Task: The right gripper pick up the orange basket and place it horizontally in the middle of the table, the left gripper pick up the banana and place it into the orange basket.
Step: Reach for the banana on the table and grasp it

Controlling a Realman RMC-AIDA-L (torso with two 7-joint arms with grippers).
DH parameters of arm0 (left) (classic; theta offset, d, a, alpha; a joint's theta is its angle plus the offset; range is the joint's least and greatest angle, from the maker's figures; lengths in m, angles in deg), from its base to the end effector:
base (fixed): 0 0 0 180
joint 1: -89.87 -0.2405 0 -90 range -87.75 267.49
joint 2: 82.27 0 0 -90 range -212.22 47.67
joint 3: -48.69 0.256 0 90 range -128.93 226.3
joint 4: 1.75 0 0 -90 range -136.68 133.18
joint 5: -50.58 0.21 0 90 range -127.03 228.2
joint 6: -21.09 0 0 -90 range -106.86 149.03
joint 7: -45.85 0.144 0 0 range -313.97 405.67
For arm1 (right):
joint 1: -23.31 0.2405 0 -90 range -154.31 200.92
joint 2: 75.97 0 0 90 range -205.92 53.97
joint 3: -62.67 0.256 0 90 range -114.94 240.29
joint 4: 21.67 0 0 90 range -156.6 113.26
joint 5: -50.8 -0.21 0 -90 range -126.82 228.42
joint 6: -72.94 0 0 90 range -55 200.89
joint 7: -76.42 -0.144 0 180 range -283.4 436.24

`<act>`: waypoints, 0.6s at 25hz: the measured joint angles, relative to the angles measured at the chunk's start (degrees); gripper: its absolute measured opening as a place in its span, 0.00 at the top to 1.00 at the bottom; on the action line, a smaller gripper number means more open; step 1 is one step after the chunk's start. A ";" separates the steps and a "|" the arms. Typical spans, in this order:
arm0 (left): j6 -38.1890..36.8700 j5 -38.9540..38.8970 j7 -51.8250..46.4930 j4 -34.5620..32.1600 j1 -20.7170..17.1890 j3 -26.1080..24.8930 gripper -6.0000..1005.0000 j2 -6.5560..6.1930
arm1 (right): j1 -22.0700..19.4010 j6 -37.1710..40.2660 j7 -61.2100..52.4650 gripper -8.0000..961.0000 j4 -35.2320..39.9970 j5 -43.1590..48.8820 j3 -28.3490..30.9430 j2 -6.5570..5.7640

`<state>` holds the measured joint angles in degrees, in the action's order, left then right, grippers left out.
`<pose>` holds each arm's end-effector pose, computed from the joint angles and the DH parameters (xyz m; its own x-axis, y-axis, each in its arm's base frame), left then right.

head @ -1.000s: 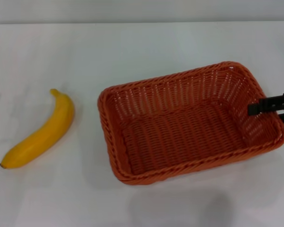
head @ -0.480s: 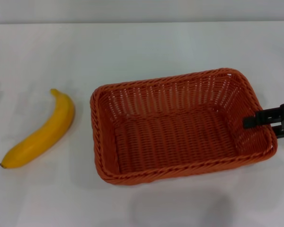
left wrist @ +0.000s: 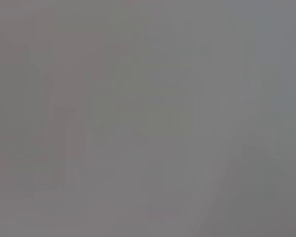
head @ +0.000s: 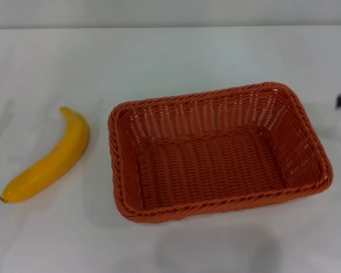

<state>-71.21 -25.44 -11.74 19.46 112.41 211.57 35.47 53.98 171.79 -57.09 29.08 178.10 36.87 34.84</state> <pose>-0.3634 0.2821 0.0983 0.3948 -0.1576 0.9051 0.8623 -0.2765 -0.4243 0.2929 0.3382 0.1141 0.2382 -0.8377 -0.4914 -0.9510 -0.3040 0.0573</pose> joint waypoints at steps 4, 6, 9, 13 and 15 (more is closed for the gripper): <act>-3.79 10.33 -16.42 11.13 2.81 0.04 0.16 -2.23 | -1.87 -5.66 14.50 0.26 -4.39 -5.64 5.78 -1.05; -6.03 17.24 -24.60 16.46 5.32 0.06 0.16 -4.02 | -2.80 -7.75 19.37 0.26 -5.77 -8.64 5.98 -1.12; -8.44 28.10 -34.55 21.44 9.48 0.09 0.16 -7.39 | -5.04 -11.51 27.23 0.26 -7.59 -15.03 6.07 -0.79; -10.35 44.99 -41.52 24.36 15.55 0.15 0.17 -11.93 | -6.99 -14.06 33.03 0.27 -7.77 -20.56 6.17 -0.16; -10.57 55.80 -43.40 25.08 19.20 0.20 0.17 -13.89 | -7.48 -15.18 34.63 0.27 -7.79 -22.54 6.27 -0.10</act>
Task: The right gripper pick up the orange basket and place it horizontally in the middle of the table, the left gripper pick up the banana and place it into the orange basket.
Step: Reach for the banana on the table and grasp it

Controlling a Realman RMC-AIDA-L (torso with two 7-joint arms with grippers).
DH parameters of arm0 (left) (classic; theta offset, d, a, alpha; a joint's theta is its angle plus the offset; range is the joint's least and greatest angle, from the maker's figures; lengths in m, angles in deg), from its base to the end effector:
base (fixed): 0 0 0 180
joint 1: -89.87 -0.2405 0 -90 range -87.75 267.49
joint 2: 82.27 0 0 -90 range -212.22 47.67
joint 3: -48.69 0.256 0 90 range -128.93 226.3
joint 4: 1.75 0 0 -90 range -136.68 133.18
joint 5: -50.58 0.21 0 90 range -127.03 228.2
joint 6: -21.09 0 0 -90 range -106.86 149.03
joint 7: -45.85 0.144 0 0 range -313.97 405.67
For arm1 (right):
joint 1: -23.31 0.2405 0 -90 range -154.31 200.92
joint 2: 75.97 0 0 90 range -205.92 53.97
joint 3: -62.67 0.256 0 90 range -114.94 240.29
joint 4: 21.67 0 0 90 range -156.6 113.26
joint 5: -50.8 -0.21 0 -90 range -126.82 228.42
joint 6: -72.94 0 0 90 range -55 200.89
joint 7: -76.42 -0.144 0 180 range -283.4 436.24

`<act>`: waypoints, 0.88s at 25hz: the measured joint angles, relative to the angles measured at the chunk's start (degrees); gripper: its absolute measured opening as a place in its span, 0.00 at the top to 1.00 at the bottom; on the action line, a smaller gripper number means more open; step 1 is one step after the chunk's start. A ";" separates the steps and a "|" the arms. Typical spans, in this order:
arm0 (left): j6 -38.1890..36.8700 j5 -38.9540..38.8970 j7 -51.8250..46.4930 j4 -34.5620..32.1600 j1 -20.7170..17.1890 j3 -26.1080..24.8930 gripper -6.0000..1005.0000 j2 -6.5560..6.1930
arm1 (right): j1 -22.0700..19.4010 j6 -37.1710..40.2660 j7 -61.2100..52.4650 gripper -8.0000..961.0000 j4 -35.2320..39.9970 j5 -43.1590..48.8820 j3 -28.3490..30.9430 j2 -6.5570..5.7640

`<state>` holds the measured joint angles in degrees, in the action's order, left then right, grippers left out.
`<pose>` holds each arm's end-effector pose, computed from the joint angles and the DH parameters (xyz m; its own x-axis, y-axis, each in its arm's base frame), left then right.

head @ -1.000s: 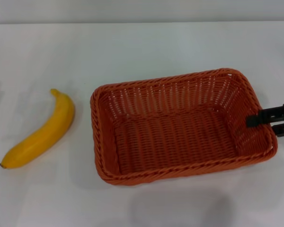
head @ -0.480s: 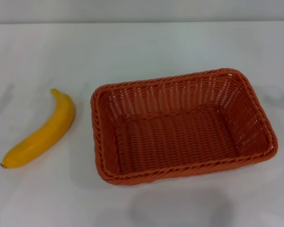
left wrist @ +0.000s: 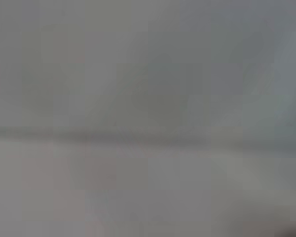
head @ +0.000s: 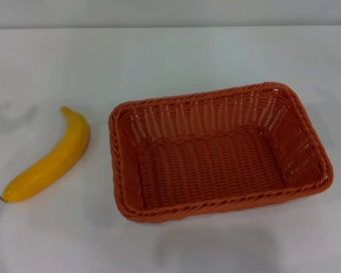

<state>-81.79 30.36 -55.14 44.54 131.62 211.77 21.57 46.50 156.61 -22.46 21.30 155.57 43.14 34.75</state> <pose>-0.3288 0.3410 0.1757 0.4869 0.6324 0.6025 0.8653 -0.4432 -0.2342 0.3394 0.3336 0.1516 0.4378 -0.3473 -0.8293 -0.8599 -0.4311 -0.2734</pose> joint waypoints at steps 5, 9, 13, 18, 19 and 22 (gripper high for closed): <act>0.69 21.98 -1.50 0.17 7.95 0.03 0.17 -1.62 | -0.18 -1.27 1.74 0.27 -0.03 -2.02 0.13 0.00; 2.77 33.23 -2.68 -0.50 15.11 0.03 0.17 -0.27 | -0.50 -1.59 2.63 0.27 -0.06 -2.89 0.15 0.05; 4.42 38.99 -3.64 -0.72 19.60 0.04 0.17 2.08 | -0.80 -1.92 2.71 0.27 -0.08 -2.93 0.14 0.17; 9.32 47.86 -8.08 -5.53 24.03 0.04 0.17 5.87 | -1.00 -1.95 2.78 0.28 -0.09 -2.96 0.16 0.27; 10.86 49.74 -9.39 -6.33 24.70 0.04 0.17 6.74 | -1.10 -1.94 2.78 0.28 -0.09 -2.96 0.18 0.29; 13.61 52.98 -11.95 -7.68 26.01 0.04 0.17 8.70 | -1.36 -1.84 2.80 0.28 -0.09 -3.01 0.19 0.31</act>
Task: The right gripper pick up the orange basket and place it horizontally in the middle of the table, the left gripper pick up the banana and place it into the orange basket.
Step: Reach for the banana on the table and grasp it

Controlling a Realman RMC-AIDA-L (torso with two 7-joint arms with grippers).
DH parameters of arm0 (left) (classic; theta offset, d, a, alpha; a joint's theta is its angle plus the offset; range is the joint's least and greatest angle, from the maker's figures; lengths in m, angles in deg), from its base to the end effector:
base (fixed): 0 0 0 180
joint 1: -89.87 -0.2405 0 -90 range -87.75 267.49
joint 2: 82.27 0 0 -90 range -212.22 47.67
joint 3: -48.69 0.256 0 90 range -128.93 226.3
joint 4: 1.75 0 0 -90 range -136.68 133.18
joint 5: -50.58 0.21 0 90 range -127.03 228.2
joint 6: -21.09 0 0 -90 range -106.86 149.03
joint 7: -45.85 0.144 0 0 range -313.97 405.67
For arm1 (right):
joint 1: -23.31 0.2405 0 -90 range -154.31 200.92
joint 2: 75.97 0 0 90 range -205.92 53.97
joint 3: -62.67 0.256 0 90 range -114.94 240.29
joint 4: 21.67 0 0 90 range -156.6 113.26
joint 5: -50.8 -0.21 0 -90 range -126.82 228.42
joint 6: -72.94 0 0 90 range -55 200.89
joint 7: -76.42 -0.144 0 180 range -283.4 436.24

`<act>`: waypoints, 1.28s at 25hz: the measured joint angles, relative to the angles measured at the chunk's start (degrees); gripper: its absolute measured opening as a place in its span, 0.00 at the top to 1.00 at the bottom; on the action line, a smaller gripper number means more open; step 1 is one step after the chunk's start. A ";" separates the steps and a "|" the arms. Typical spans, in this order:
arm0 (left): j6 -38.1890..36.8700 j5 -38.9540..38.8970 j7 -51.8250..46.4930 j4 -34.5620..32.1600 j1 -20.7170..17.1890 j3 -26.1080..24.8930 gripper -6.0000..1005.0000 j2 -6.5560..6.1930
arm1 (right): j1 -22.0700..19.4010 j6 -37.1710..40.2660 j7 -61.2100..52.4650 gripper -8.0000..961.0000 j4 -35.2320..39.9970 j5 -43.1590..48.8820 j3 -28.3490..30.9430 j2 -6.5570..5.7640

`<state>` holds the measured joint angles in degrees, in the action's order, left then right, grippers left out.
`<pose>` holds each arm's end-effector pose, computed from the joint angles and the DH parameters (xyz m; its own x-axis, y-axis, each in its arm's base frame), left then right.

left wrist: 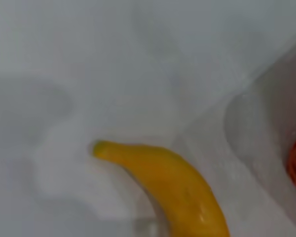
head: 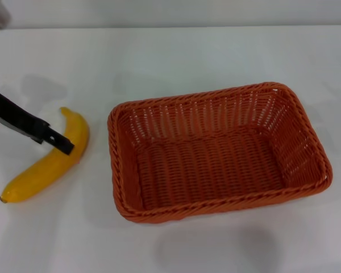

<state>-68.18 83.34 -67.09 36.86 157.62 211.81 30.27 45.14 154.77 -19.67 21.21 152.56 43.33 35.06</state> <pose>-0.2549 0.3973 0.0623 0.4994 0.8528 -0.1529 0.7792 -0.5193 -0.3511 0.3468 0.3291 0.1572 0.4453 -0.2934 -0.8459 -0.8605 -0.4014 -0.3137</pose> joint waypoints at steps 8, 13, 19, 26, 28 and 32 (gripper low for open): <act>4.77 3.56 -3.56 -1.74 0.55 0.00 0.17 3.37 | -0.33 0.05 0.03 0.28 0.01 -0.08 0.01 0.17; 7.71 5.51 -5.28 -4.28 0.62 0.00 0.17 3.99 | -0.31 -0.07 0.03 0.28 0.01 -0.08 0.01 0.23; 8.44 4.25 -6.05 -4.48 0.63 0.00 0.17 3.40 | -0.24 -0.34 0.03 0.28 0.01 -0.08 0.01 0.21; 9.22 4.28 -5.93 -4.58 0.62 0.00 0.36 3.41 | -0.13 -0.44 0.03 0.28 0.01 -0.08 0.01 0.38; 9.44 4.25 -5.84 -4.61 0.64 0.00 0.42 3.33 | -0.13 -0.47 0.03 0.28 0.01 -0.07 0.01 0.42; 8.80 2.63 -5.06 -4.28 0.51 0.00 0.51 1.41 | -0.16 -0.56 0.03 0.28 -0.02 -0.06 0.00 0.48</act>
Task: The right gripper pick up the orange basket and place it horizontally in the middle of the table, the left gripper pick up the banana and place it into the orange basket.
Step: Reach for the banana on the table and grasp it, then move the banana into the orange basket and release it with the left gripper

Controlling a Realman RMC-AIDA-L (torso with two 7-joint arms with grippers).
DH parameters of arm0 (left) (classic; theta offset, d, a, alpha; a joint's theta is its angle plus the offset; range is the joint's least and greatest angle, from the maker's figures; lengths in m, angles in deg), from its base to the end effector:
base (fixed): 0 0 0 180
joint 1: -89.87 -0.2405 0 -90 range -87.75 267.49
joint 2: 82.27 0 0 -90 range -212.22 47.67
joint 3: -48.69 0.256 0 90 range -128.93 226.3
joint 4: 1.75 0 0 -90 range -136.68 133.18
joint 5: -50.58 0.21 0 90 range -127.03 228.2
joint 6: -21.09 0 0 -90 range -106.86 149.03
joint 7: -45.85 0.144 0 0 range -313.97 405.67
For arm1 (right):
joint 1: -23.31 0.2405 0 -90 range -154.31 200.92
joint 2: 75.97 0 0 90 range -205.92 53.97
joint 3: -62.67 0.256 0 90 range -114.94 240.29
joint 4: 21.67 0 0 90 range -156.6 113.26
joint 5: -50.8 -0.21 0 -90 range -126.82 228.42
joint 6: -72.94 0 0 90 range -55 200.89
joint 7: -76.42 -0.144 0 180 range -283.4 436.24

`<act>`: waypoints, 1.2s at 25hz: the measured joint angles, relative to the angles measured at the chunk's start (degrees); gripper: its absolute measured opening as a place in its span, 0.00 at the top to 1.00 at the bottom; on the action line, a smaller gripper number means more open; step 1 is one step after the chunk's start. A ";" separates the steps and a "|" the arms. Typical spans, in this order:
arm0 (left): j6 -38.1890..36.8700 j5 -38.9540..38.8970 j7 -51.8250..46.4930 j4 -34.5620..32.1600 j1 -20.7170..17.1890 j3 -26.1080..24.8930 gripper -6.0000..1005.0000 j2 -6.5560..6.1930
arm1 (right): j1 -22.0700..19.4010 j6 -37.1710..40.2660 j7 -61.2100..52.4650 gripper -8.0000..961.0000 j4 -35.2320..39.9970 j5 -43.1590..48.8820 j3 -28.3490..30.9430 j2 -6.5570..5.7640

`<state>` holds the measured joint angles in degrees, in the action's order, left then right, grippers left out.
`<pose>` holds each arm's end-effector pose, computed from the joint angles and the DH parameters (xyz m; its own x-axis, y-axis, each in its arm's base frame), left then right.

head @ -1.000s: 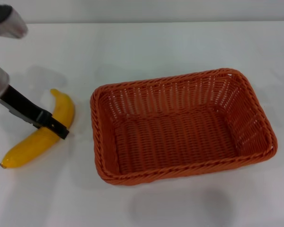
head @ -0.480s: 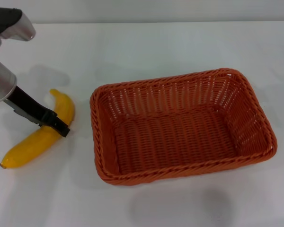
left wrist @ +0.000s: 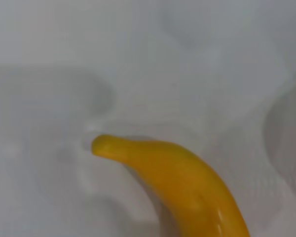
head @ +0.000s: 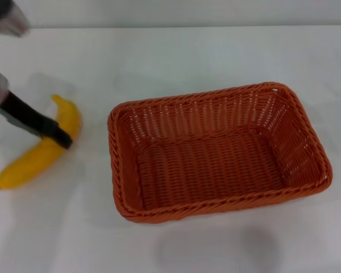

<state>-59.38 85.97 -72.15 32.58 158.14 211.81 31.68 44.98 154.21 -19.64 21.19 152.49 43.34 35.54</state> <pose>-0.2586 0.4077 0.0416 0.4766 0.8662 -0.1500 0.7573 -0.4912 -0.4304 0.3482 0.3285 0.1541 0.4373 -0.2953 -0.8495 -0.8664 -0.3916 -0.3099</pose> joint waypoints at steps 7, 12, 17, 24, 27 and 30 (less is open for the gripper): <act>-14.80 -18.82 6.56 4.01 -2.46 -0.08 0.50 -9.62 | -0.04 -0.07 -0.06 0.28 -0.05 0.00 0.00 0.02; -25.80 -27.37 9.15 4.36 -0.30 -0.01 0.49 -12.44 | 0.29 -0.18 -0.08 0.28 -0.07 0.00 0.00 -0.01; -26.80 -23.26 10.17 3.96 7.03 0.00 0.49 -9.67 | 1.17 -0.39 0.03 0.28 -0.06 0.00 0.01 0.01; -24.74 -18.49 11.04 3.97 16.82 0.01 0.48 -2.35 | 1.78 -0.41 2.84 0.28 -0.32 -1.37 -0.07 0.87; -22.96 -16.05 11.05 3.98 19.68 0.00 0.48 0.41 | 1.88 -0.41 4.22 0.28 -0.71 -1.53 0.01 1.13; -20.80 -13.67 11.06 3.98 21.93 0.00 0.47 3.60 | 1.88 -0.42 5.21 0.28 -0.85 -1.58 0.01 1.32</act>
<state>-80.18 72.31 -61.09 36.55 180.07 211.81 35.28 46.86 153.79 -14.43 20.34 150.92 43.35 36.86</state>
